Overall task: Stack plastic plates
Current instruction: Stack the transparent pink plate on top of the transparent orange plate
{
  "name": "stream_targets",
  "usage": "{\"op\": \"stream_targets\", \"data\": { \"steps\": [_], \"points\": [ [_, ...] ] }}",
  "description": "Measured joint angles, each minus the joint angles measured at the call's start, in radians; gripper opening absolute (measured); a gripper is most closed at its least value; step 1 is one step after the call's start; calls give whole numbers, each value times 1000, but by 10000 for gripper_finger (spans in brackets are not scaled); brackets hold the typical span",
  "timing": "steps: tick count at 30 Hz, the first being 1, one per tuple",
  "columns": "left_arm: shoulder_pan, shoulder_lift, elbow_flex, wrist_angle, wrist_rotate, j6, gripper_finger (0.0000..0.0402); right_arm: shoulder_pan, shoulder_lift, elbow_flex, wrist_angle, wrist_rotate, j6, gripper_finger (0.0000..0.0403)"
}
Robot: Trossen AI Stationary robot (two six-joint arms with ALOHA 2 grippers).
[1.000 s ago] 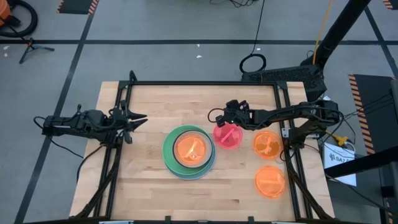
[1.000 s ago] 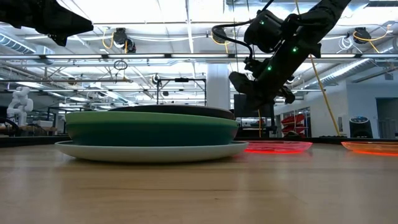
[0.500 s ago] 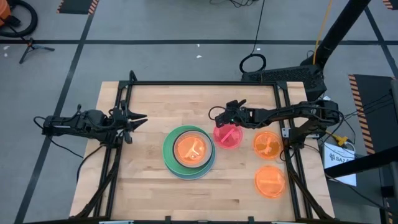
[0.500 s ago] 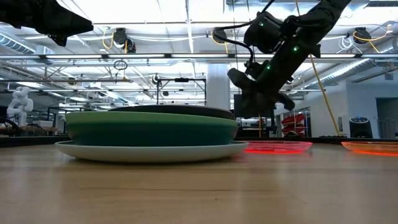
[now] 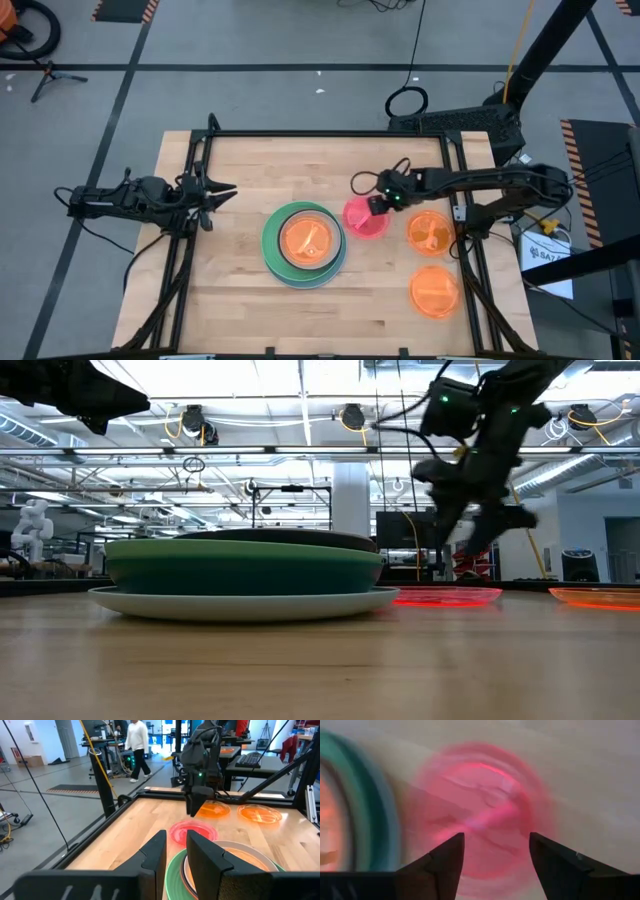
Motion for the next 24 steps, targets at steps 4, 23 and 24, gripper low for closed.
{"op": "stream_targets", "data": {
  "steps": [4, 23, 24],
  "points": [
    [0, 0, 0, 0, 0, 2, 83, 5, -26, 0, -177, 66, 55, 214],
    [0, 0, 0, 3, 0, 1, 83, 11, 143, 0, -75, 133, 25, 212],
    [0, 0, 0, 3, 0, 0, 83, 11, 150, 0, -63, 133, 21, 212]
  ]
}}
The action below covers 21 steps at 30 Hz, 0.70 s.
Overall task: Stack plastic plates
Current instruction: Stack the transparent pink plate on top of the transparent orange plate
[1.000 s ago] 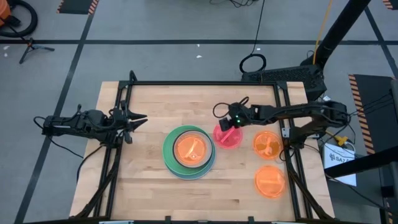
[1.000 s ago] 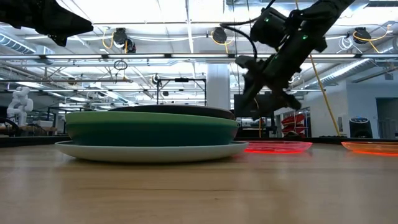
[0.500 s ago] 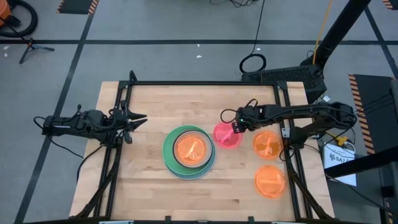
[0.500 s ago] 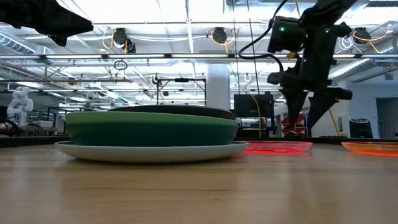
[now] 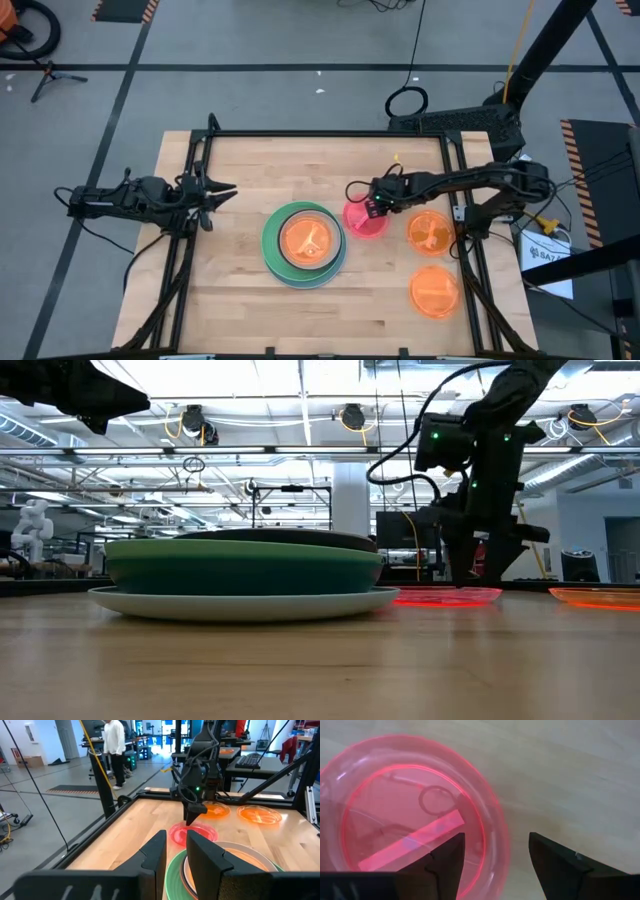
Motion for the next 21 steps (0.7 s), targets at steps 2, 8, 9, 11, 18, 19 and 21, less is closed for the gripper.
{"op": "stream_targets", "data": {
  "steps": [2, 8, 9, 11, 18, 19, 21],
  "points": [
    [0, 0, 0, -1, 0, 0, 83, 0, 11, 0, 19, 0, -7, 212],
    [0, 0, 0, -1, 0, 0, 83, 0, 14, 0, 34, 8, -8, 204],
    [0, 0, 0, 0, 0, -1, 83, 0, 14, 0, 32, 19, -4, 200],
    [0, 0, 0, 0, 0, -1, 83, 0, 14, 0, 33, 29, -1, 190],
    [0, 0, 0, 0, 0, -1, 83, 0, 14, 0, 33, 29, -1, 156],
    [0, 0, 0, 0, 0, -1, 83, 0, 14, 0, 33, 29, 1, 152],
    [0, 0, 0, 0, 0, -1, 83, 0, 14, 0, 32, 29, 1, 144]
  ]
}}
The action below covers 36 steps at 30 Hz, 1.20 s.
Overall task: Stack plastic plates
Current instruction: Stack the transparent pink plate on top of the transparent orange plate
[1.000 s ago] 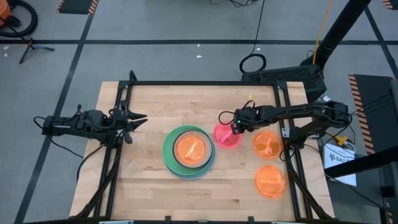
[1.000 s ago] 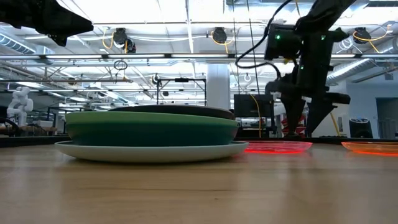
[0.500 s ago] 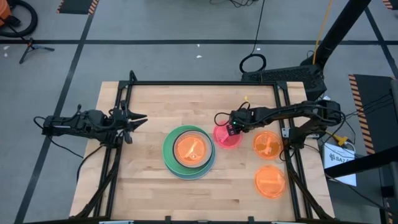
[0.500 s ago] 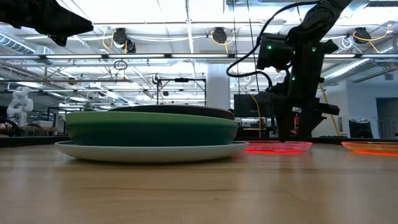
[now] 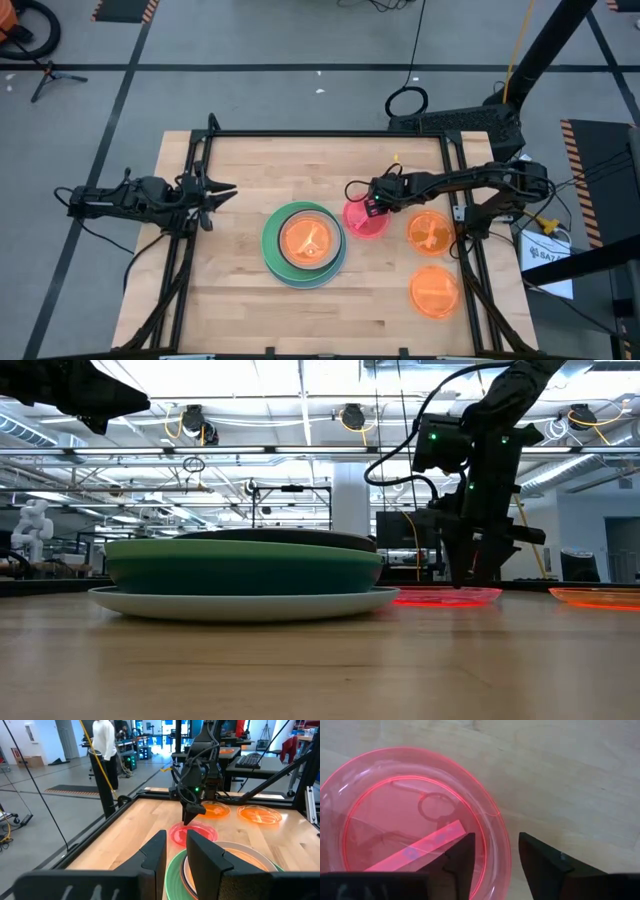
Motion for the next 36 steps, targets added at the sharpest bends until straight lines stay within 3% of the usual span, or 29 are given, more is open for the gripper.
{"op": "stream_targets", "data": {
  "steps": [18, 36],
  "points": [
    [0, 0, 0, 0, 0, 0, 83, 0, 0, 0, 0, 23, -1, 79],
    [0, 0, 0, 0, 0, 0, 83, 36, 3, 0, 1, 53, 18, 75]
  ]
}}
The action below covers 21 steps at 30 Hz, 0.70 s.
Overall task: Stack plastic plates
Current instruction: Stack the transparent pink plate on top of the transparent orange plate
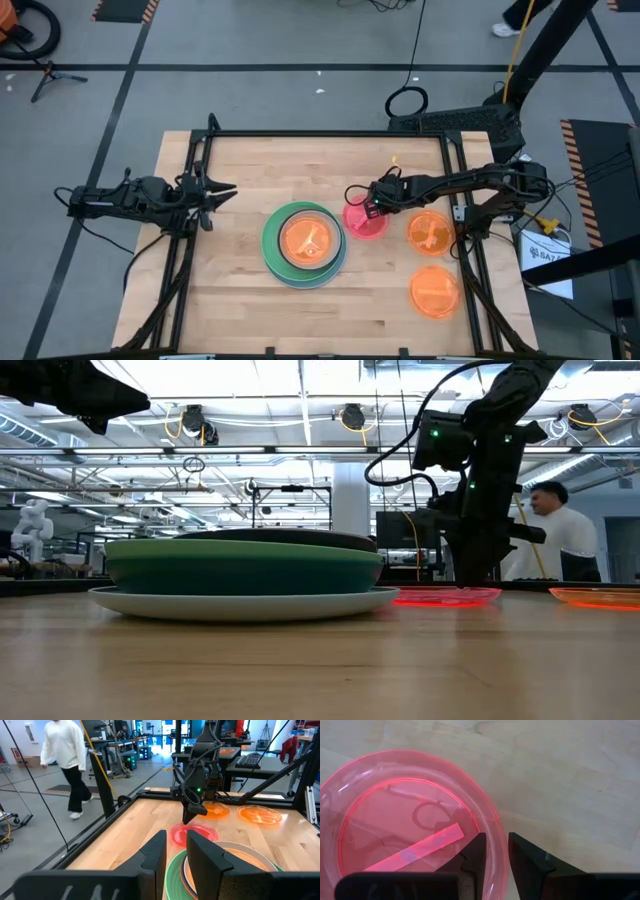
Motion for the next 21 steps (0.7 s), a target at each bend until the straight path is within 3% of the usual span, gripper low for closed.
{"op": "stream_targets", "data": {
  "steps": [14, 21],
  "points": [
    [0, 0, 0, 1, 0, 0, 83, 4, 46, 0, -2, -6, 8, 133],
    [0, 0, 0, 1, 0, -2, 83, 4, 67, 3, 11, -3, -10, 138]
  ]
}}
